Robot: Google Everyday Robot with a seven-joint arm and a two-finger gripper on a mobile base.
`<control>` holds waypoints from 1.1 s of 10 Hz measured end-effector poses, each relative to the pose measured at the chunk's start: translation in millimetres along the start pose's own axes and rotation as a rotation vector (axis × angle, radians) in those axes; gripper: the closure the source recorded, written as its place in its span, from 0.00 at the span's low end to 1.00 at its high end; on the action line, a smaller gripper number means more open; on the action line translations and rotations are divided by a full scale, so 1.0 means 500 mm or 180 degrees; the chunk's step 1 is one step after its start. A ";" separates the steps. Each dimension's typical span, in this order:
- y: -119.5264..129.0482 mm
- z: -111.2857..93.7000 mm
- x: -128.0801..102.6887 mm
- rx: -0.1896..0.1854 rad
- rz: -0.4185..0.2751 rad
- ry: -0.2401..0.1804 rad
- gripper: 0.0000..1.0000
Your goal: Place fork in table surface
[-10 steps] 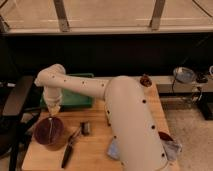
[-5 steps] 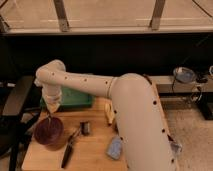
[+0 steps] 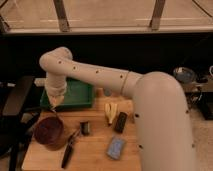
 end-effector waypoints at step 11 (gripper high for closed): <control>0.397 -0.056 0.094 -0.0505 0.1144 0.0021 0.86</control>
